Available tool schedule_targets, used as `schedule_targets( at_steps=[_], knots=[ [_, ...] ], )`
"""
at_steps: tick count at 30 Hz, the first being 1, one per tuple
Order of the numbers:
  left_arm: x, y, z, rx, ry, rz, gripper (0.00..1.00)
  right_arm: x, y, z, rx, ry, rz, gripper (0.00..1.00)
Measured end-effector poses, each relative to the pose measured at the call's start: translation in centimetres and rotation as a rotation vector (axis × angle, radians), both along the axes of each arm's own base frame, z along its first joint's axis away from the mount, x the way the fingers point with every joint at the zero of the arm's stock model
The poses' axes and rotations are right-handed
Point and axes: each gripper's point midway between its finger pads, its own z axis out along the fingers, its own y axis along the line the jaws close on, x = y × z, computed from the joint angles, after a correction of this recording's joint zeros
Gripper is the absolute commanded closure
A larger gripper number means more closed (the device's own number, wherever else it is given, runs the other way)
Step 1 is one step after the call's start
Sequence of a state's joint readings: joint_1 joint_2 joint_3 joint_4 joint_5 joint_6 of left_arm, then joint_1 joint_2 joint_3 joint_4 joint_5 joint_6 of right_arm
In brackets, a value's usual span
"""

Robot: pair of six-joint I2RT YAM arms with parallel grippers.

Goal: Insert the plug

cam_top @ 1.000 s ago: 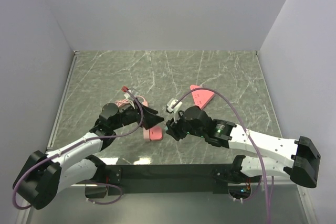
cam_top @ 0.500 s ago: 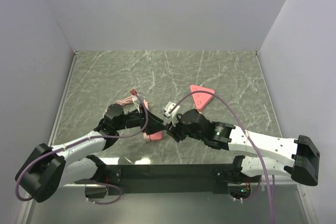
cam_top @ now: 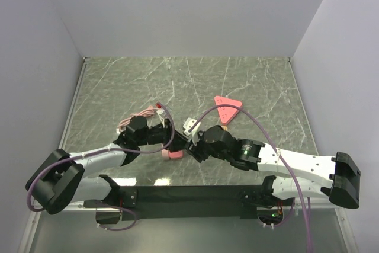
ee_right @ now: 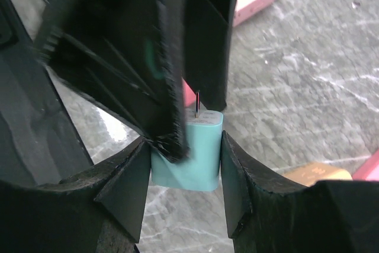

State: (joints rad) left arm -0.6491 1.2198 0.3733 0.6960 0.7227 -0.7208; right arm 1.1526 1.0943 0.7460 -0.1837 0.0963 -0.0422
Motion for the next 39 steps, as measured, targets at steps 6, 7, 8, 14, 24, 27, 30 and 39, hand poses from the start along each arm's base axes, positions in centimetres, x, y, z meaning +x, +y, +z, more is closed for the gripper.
schedule_targets(
  at_steps=[6,7,8,14,24,27,30,39],
  knots=[
    [-0.5,-0.6,0.5,-0.019,-0.009,-0.037,0.64,0.1,0.0,0.0,-0.002,-0.008,-0.002,0.98],
    [-0.6,-0.7,0.6,-0.021,-0.009,-0.037,0.77,0.2,-0.1,0.0,-0.005,-0.012,-0.009,0.98],
    [-0.5,-0.7,0.7,-0.025,0.0,-0.034,0.82,0.3,-0.2,0.0,-0.008,-0.017,-0.015,0.98],
    [-0.3,-0.9,1.0,-0.038,-0.01,-0.032,0.99,0.8,-0.4,0.3,-0.005,-0.037,-0.058,0.52],
    [0.6,-0.4,1.6,-0.043,-0.052,0.011,0.99,1.6,-2.4,3.8,0.138,-0.07,-0.182,0.08],
    [1.9,0.8,3.1,-0.067,-0.094,0.069,0.99,1.7,-3.5,6.0,0.24,-0.083,-0.217,0.08],
    [3.1,1.8,4.8,-0.098,-0.147,0.135,0.99,2.0,-4.4,7.6,0.337,-0.08,-0.248,0.09],
    [3.3,3.5,11.5,-0.245,-0.341,0.244,0.99,2.2,-3.0,8.9,0.654,0.039,-0.16,0.14]
  ],
)
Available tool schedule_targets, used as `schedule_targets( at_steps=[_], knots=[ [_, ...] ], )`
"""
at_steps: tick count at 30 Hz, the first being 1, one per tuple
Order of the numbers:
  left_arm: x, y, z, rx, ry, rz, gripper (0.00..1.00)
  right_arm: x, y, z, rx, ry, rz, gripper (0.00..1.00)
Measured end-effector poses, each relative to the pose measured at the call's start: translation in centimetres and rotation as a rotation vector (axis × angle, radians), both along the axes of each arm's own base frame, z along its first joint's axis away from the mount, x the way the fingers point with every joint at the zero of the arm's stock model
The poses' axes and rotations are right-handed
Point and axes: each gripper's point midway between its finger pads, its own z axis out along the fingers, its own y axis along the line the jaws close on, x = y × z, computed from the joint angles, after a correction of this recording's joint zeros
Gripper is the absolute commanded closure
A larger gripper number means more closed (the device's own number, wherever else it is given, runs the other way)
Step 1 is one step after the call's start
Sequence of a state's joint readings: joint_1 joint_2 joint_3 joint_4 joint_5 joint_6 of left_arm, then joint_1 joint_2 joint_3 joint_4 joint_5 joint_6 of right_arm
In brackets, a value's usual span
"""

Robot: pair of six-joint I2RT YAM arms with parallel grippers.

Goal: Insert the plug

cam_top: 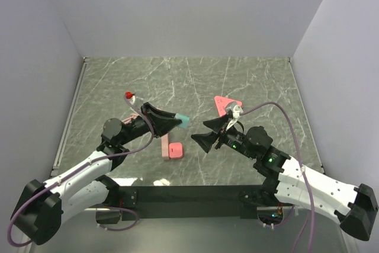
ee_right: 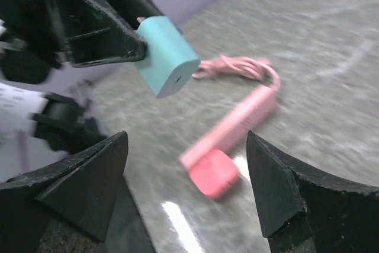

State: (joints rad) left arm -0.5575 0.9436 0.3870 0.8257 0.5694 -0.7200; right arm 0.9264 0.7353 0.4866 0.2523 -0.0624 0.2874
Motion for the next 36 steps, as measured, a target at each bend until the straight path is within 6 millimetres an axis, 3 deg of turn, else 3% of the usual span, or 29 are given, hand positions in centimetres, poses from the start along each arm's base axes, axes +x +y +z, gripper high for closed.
schedule_targets(
  at_steps=[5,13,22,28,36],
  knots=[
    [-0.6,0.6,3.1,-0.084,-0.083,0.011,0.99,-1.5,1.7,2.8,0.171,-0.024,0.168,0.21],
    [-2.0,0.8,5.3,-0.154,-0.145,-0.032,0.99,-4.1,2.3,7.0,0.343,-0.115,0.358,0.26],
    [-5.1,-0.2,6.8,-0.208,-0.196,-0.141,0.99,-4.0,2.9,6.8,0.35,-0.126,0.396,0.27],
    [-5.9,-0.5,7.1,-0.22,-0.207,-0.167,0.99,-4.0,2.9,6.9,0.35,-0.146,0.396,0.27],
    [-6.3,-1.1,6.6,-0.213,-0.19,-0.193,0.99,-4.4,2.9,7.5,0.365,-0.183,0.428,0.37]
  ],
)
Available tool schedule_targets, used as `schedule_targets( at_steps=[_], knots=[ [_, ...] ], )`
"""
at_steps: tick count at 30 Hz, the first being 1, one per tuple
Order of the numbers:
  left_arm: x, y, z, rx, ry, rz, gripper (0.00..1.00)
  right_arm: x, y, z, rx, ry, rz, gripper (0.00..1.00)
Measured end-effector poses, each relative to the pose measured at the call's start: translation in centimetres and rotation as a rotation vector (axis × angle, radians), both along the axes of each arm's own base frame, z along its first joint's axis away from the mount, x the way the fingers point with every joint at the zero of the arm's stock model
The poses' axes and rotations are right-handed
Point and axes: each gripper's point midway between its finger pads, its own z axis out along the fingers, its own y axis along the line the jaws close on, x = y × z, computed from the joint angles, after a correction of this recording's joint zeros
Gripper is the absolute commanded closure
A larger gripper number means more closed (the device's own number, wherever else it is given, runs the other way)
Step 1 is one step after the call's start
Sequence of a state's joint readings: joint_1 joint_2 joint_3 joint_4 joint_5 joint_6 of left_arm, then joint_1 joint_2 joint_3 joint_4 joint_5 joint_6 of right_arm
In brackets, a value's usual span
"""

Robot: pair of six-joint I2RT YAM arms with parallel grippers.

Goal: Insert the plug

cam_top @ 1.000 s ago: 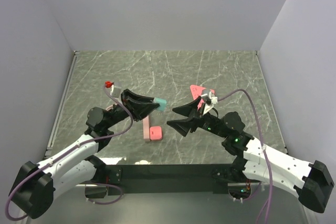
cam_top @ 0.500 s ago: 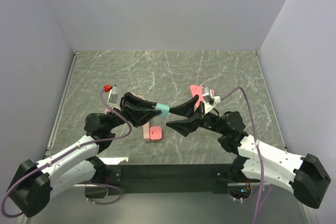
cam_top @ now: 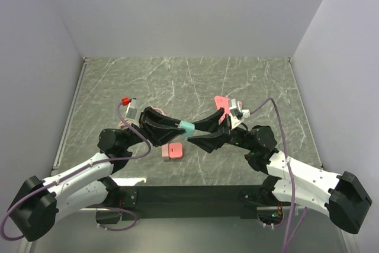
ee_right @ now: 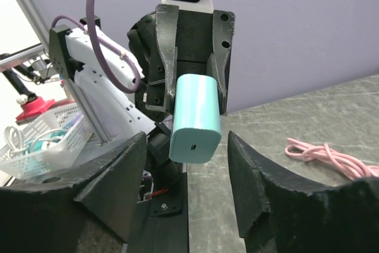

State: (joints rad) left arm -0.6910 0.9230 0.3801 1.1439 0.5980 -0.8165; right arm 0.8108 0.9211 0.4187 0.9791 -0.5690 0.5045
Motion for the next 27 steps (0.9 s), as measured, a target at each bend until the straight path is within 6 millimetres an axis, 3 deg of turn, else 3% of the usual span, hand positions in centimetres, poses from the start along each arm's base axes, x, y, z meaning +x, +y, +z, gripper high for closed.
schedule_targets(
  at_steps=[9,13,18,22,24,25,26,27],
  knots=[
    [-0.6,-0.4,-0.1,0.005,-0.005,-0.019,0.99,-0.6,0.3,0.0,0.007,-0.018,0.046,0.54],
    [-0.8,-0.5,0.0,0.001,-0.021,-0.026,0.99,-0.6,0.4,0.1,0.012,-0.014,0.06,0.73],
    [-0.8,-0.6,0.3,-0.006,-0.044,-0.018,0.99,-0.6,0.5,0.3,0.019,-0.022,0.072,0.78],
    [-0.7,-0.6,0.6,-0.01,-0.058,-0.013,0.99,-0.6,0.5,0.7,0.04,-0.037,0.076,1.0],
    [-0.6,-0.7,0.6,-0.011,-0.061,-0.01,0.99,-0.5,0.4,0.8,0.046,-0.04,0.074,1.0],
    [-0.6,-0.7,0.7,-0.011,-0.065,-0.006,0.96,-0.5,0.4,0.8,0.047,-0.042,0.071,1.0],
    [-0.5,-0.7,0.7,-0.011,-0.067,-0.003,0.87,-0.4,0.4,0.9,0.047,-0.046,0.067,1.0],
    [-0.5,-0.7,0.8,-0.007,-0.071,0.003,0.62,-0.4,0.4,0.9,0.044,-0.046,0.062,1.0]
  ],
)
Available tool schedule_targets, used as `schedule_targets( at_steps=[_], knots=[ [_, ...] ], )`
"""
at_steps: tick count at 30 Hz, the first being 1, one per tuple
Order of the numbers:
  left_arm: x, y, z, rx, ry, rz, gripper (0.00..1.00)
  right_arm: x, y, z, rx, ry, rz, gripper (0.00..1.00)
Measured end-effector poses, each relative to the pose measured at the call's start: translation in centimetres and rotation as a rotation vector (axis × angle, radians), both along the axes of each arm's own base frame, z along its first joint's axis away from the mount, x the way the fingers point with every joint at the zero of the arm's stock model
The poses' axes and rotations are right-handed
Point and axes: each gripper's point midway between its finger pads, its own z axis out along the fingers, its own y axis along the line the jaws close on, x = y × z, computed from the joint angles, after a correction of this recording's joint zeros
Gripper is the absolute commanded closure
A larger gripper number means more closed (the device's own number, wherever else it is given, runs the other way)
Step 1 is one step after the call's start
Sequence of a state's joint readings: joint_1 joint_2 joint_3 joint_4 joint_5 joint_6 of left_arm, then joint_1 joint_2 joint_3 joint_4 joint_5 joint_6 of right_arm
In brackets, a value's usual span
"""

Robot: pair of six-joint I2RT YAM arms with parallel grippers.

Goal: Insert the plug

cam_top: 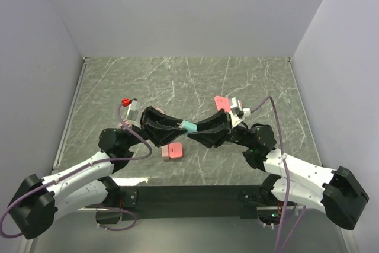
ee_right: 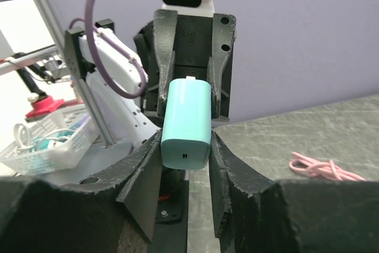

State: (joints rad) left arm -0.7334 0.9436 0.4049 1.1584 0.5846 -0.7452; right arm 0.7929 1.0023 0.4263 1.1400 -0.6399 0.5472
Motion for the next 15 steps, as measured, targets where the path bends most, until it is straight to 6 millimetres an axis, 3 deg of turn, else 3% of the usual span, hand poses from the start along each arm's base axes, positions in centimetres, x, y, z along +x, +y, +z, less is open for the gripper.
schedule_targets(
  at_steps=[2,3,5,10,15],
  knots=[
    [0.2,0.0,0.0,0.007,-0.005,0.018,0.37,0.2,-0.1,-0.2,-0.013,0.001,-0.018,1.0],
    [0.5,-0.1,-0.3,0.019,0.005,0.035,0.15,0.2,-0.1,-0.3,-0.022,-0.003,-0.026,1.0],
    [1.3,-0.1,-1.1,0.052,0.034,0.078,0.01,0.3,-0.4,-0.3,-0.035,-0.009,-0.053,1.0],
    [3.0,0.8,-2.2,0.1,0.077,0.201,0.0,1.5,-1.4,0.7,-0.049,-0.026,-0.154,1.0],
    [4.5,2.5,-2.6,0.129,0.099,0.346,0.01,4.5,-2.0,-0.1,-0.12,0.012,-0.267,1.0]
  ],
)
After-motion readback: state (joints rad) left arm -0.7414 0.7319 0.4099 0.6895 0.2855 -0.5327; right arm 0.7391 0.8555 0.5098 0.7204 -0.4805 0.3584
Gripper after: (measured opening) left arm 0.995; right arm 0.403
